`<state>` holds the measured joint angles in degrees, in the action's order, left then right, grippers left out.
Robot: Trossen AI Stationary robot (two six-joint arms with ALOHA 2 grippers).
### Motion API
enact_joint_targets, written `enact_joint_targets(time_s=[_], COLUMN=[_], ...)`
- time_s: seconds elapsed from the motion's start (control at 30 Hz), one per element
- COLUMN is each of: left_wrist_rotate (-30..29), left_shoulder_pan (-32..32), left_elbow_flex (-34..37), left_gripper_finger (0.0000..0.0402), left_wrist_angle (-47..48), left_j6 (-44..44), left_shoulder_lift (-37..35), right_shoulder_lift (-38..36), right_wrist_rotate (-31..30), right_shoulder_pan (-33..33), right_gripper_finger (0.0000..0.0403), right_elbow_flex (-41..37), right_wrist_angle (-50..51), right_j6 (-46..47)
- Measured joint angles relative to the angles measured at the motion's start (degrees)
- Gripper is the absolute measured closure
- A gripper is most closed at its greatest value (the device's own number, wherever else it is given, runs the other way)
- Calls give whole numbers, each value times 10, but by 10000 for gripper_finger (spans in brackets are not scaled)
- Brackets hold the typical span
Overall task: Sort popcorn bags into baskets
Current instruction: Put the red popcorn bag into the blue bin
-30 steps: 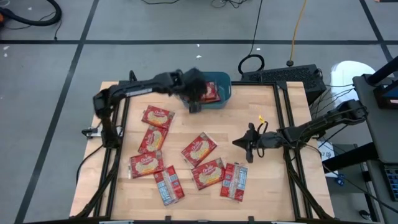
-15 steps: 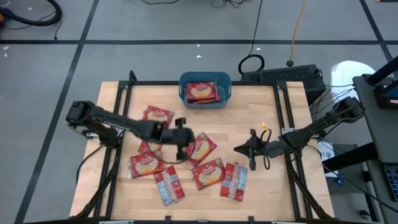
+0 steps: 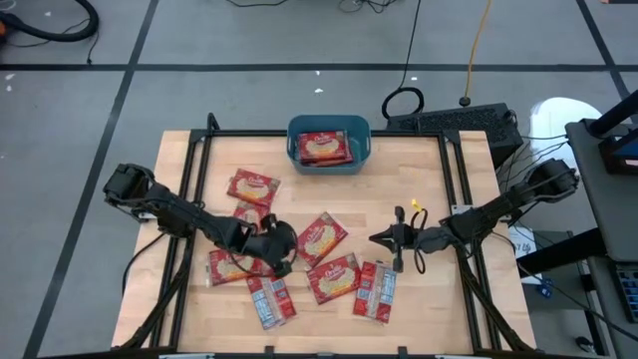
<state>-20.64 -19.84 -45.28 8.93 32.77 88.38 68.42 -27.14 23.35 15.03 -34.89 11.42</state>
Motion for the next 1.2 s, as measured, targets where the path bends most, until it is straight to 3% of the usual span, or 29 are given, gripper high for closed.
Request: enact_joint_targets(time_s=[0.23, 0.43, 0.6, 0.87, 1.0, 1.2], left_wrist_rotate=[-43, -48, -34, -23, 4, -15], left_shoulder_pan=[-24, -28, -22, -3, 3, 14], left_elbow_flex=[36, 72, 122, 179, 185, 184], left_gripper_finger=[218, 144, 146, 200, 224, 233], left_wrist_angle=[-1, -33, -139, -233, -279, -361], left_j6=[68, 25, -16, -27, -57, -58], left_shoulder_lift=[0, 0, 0, 8, 38, 96], right_shoulder_lift=[48, 81, 101, 109, 109, 109], right_wrist_rotate=[1, 18, 19, 19, 19, 18], right_shoulder_pan=[-1, 0, 3, 4, 4, 4], right_gripper_finger=[390, 390, 390, 390, 390, 390], right_elbow_flex=[0, 0, 0, 0, 0, 0], right_wrist_angle=[-57, -106, -142, -152, -156, -163], right_j6=[-6, 1, -1, -1, -1, -4])
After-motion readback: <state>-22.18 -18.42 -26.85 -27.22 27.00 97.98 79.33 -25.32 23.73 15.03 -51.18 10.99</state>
